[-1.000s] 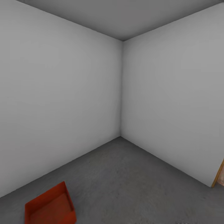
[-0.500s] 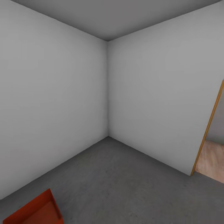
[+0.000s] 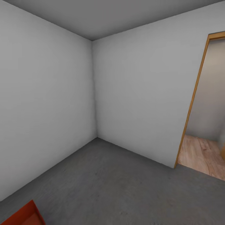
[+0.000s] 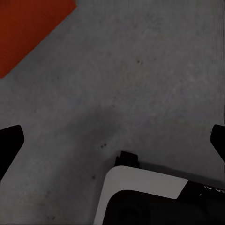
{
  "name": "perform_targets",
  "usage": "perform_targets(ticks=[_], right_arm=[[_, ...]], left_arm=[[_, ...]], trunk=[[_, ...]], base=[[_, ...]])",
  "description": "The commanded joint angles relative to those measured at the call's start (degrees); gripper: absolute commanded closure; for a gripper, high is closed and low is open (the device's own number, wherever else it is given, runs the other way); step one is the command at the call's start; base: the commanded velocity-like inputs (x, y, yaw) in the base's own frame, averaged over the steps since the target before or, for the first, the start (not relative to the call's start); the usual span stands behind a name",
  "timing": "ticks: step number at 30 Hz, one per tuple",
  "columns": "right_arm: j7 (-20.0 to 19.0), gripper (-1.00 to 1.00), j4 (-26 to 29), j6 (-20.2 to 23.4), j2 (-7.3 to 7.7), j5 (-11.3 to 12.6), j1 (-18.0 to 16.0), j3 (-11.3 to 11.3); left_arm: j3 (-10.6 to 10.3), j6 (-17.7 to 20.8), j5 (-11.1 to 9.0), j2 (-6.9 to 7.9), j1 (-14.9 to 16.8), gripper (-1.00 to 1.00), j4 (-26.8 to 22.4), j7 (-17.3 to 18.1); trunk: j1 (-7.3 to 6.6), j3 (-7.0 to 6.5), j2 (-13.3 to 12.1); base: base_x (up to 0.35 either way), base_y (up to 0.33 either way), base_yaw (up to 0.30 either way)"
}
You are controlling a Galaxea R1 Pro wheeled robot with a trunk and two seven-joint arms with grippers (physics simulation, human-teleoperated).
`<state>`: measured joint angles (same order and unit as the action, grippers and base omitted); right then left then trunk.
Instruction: Move the two storage containers from the living room to the garage. In the garage, place one container on the floor and stack the other container on top of it (either order is fine).
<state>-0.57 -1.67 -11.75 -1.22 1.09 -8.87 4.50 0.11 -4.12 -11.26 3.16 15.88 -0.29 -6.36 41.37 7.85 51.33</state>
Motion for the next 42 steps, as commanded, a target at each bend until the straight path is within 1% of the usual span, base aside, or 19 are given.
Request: perform_targets(ticks=[1,42], right_arm=[[0.0,-1.00,-0.2,-0.3,-0.01,0.1,-0.1,0.4],[-0.1,-1.00,-0.2,-0.2,-0.10,-0.1,-0.1,0.5]], left_arm=[[-0.1,-0.2,-0.3,0.00,0.0,-1.00,0.0,-0.1],[-0.1,-0.2,-0.3,0.00,0.0,-1.00,0.0,-0.1]], trunk=[[0.01,0.08,0.1],[0.01,0.08,0.1]], base=[[0.000,0.000,-0.291],[0.000,0.000,-0.291]])
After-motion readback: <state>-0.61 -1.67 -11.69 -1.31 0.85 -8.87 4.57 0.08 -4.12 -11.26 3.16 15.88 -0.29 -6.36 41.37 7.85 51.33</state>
